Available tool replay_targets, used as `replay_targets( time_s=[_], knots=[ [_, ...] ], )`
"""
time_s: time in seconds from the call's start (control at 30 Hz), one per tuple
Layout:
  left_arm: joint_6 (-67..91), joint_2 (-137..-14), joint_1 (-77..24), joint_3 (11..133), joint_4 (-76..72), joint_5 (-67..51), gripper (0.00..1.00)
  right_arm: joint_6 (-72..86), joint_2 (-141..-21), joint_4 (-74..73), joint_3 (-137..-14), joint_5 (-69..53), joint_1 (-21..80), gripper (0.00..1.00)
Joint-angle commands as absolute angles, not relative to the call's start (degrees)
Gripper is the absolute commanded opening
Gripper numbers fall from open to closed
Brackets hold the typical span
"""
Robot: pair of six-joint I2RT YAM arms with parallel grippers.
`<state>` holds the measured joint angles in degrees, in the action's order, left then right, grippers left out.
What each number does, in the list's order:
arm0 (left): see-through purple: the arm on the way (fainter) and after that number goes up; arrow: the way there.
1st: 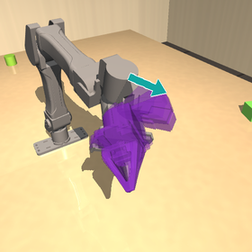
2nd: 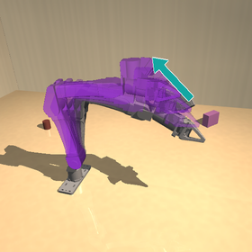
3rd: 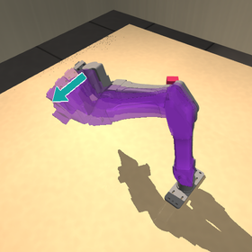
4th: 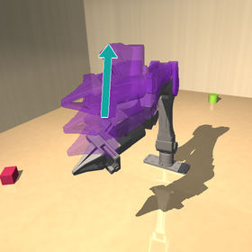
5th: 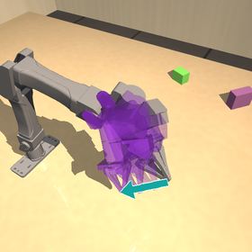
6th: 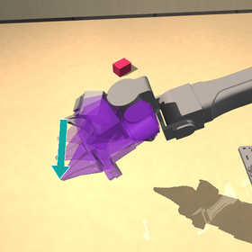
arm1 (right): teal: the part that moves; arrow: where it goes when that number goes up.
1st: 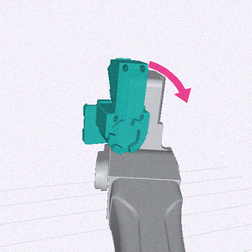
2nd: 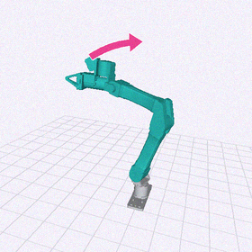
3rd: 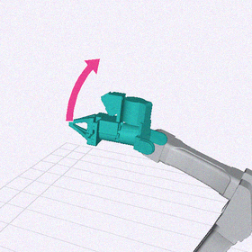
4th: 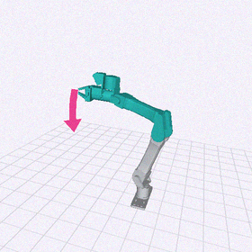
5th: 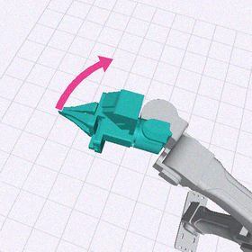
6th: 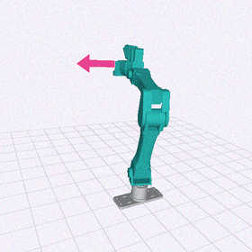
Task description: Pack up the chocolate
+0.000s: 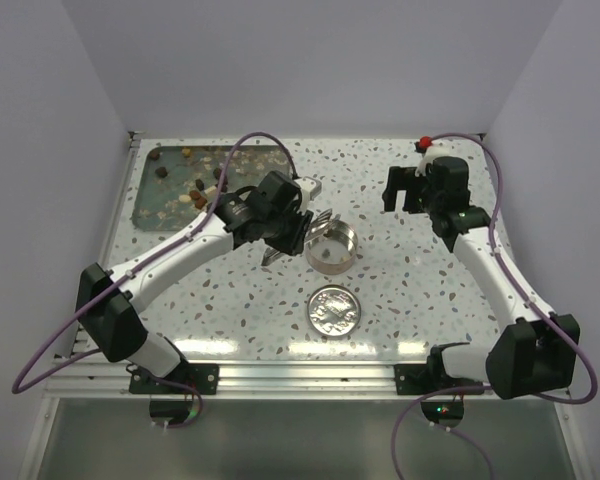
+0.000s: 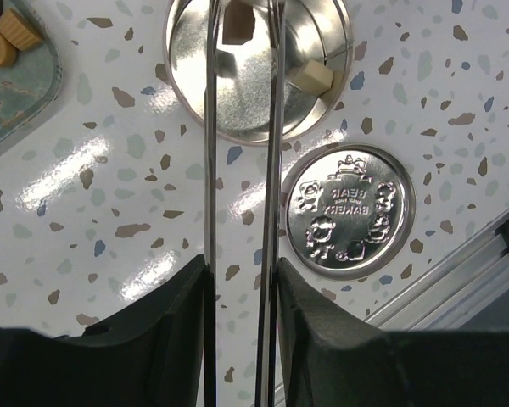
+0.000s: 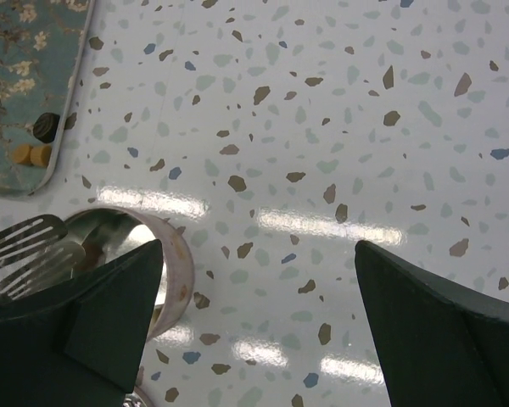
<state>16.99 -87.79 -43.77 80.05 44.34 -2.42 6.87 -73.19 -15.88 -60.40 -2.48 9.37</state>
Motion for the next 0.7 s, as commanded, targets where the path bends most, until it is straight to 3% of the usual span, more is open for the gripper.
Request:
replay_targets(
  time_s=[0.0,0.47,0.67],
  knots=[
    [17.9,-87.6,-45.1,81.9,43.7,-1.9,0.41,7.4,-71.2,-14.9,-59.9,-1.6,9.6,0.98],
    [17.6,-88.4,-44.6,89.1,47.9,4.7,0.4,7.7,-70.4,-14.4,-58.6,-1.1,9.5,0.99],
    [16.7,-85.7,-34.0,88.7,48.2,4.0,0.4,8.4,-71.3,-14.1,-60.2,-2.3,9.5,0.98]
  ],
)
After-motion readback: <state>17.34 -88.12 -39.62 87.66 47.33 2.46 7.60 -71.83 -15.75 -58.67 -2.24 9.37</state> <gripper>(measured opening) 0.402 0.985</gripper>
